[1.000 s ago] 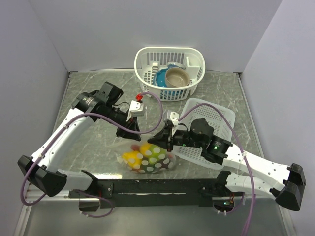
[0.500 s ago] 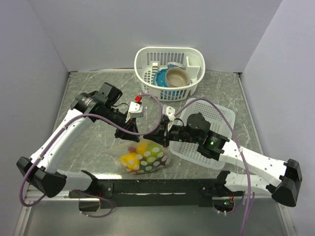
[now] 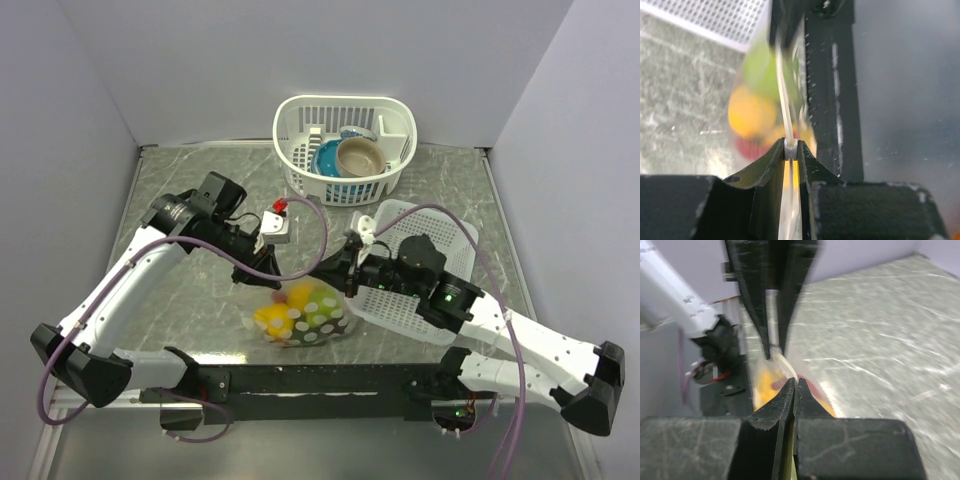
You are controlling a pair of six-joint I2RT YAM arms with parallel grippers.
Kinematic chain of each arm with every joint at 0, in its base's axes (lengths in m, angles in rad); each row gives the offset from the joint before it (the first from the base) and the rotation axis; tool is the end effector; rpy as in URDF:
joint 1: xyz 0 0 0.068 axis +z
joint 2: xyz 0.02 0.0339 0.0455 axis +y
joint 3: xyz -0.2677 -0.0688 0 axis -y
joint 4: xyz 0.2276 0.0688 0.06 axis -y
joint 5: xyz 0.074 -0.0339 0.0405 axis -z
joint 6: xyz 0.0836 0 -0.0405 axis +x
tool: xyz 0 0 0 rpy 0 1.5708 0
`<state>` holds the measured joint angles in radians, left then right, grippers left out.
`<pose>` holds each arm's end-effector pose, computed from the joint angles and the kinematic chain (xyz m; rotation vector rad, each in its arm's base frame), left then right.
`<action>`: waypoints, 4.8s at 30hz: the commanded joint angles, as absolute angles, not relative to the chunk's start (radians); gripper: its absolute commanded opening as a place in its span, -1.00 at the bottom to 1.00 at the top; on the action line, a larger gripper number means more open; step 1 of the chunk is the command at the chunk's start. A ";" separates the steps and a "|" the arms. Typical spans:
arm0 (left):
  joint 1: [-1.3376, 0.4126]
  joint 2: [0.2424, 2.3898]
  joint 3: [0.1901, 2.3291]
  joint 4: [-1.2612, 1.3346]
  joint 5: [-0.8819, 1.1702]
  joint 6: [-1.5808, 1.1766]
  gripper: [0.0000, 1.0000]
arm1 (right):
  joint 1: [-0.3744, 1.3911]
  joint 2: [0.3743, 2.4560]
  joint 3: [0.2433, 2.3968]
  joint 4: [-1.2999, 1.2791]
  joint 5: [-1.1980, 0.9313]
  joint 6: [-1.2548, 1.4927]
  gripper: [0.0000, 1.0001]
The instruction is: Open the zip-top bag and remove the fake food
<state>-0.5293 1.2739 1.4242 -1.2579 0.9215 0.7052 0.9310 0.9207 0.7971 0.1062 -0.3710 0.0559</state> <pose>0.1506 -0.1652 0.3515 1.6064 1.7814 -1.1287 0.1208 0.2131 0.3554 -0.9826 1.3766 1.0491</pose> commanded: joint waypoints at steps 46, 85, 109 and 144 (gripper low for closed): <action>-0.218 1.362 1.370 -1.371 0.813 0.899 0.61 | 0.983 1.005 0.723 0.242 -0.364 0.121 -1.00; -0.393 1.315 1.247 -1.247 0.756 0.790 0.43 | 1.025 0.983 0.727 0.216 -0.359 0.115 -1.00; -0.402 1.361 1.319 -0.939 0.639 0.588 -0.98 | 1.025 1.003 0.706 0.238 -0.316 0.115 -1.00; -0.431 1.376 1.155 -0.976 0.584 0.410 -0.99 | 1.034 1.081 0.568 0.405 -0.241 0.319 -0.45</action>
